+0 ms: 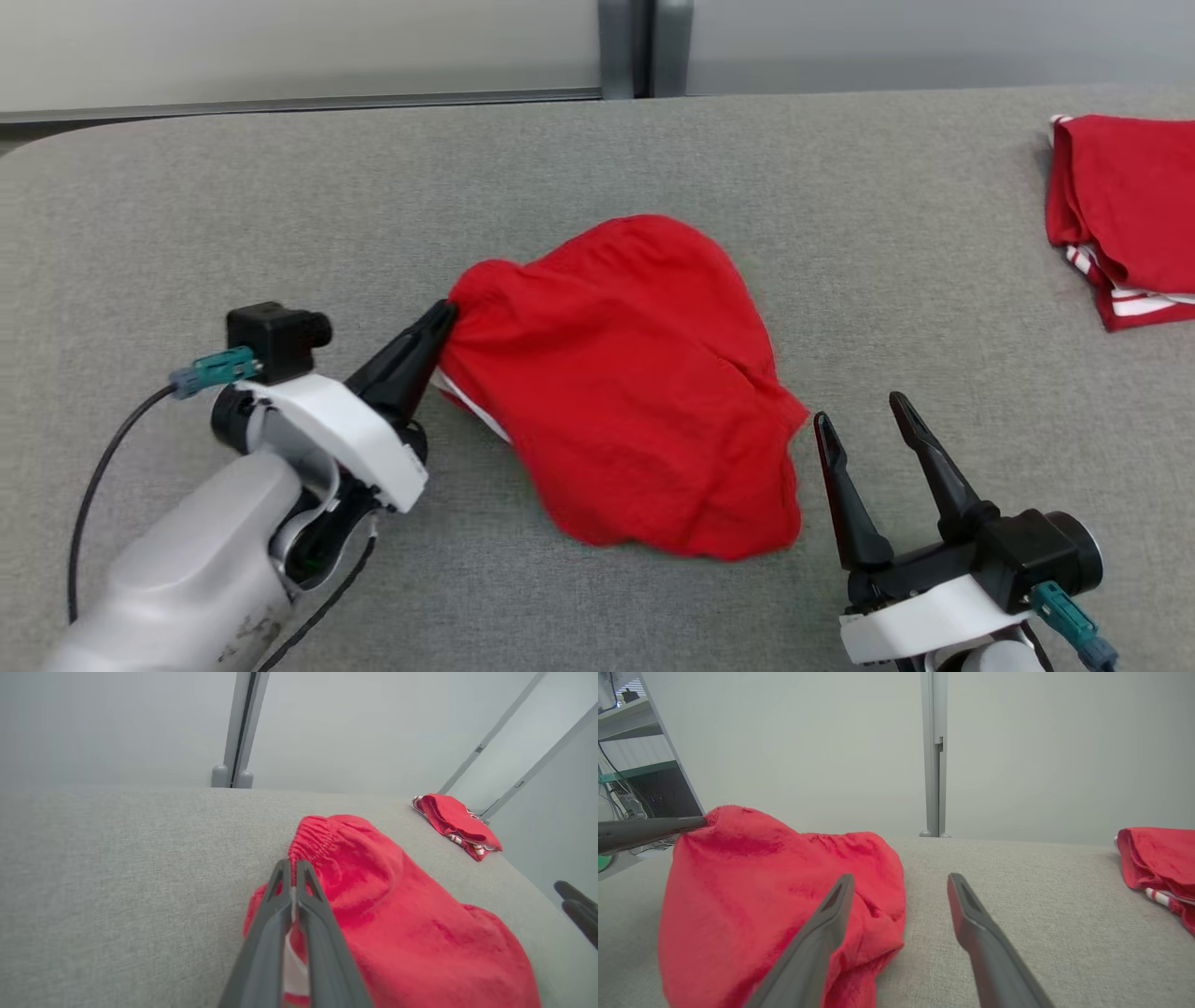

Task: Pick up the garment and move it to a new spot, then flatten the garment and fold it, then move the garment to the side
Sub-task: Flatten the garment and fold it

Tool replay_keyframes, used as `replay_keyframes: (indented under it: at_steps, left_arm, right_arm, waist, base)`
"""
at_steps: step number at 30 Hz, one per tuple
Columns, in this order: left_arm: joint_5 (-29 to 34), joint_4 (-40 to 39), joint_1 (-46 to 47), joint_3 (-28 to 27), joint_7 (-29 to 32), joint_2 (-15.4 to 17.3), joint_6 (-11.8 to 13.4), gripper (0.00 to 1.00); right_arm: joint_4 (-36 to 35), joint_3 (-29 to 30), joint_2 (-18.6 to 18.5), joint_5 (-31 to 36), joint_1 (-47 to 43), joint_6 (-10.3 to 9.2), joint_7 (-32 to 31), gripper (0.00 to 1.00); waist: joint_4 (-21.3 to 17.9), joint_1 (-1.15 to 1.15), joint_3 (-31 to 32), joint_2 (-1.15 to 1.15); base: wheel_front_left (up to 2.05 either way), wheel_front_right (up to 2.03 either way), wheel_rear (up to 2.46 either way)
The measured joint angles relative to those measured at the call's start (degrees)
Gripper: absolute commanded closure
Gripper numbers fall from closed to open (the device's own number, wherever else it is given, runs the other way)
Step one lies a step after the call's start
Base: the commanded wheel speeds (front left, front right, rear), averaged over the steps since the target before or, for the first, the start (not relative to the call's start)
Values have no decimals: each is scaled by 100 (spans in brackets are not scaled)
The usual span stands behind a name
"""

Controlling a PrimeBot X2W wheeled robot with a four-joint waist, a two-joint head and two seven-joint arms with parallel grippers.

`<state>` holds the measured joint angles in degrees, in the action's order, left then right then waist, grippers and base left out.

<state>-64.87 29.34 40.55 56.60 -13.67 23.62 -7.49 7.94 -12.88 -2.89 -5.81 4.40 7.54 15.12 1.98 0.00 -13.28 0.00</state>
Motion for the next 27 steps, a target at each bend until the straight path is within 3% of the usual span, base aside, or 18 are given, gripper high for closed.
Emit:
replay_keyframes:
  at_steps: [5,12,21,24,27]
  left_arm:
    - [-495,-325,-647,-546,-94,399,78,100]
    - [-554,-1006,-1433,-924,-123,759,286,100]
    - [-166,-1499,-2217,-1661,-133,606,502,100]
    - [-52,-1539,-2364,-1769,-133,559,501,100]
    - [52,-1541,-2426,-1798,-142,488,499,100]
  right_arm:
    - [21,23,-2,-2,-101,0,0,0]
    - [123,-65,-30,-27,-207,0,0,0]
    - [628,-683,-333,-576,-243,0,0,0]
    - [775,-1193,-469,-918,-292,-1,0,0]
    - [917,-1756,-860,-961,-317,0,-1,0]
  waist:
    - [287,0,136,0]
    - [619,0,257,0]
    - [738,0,467,0]
    - [719,0,506,0]
    - [738,0,537,0]
  base:
    - [0,0,0]
    - [0,0,0]
    - [0,0,0]
    - [0,0,0]
    - [0,0,0]
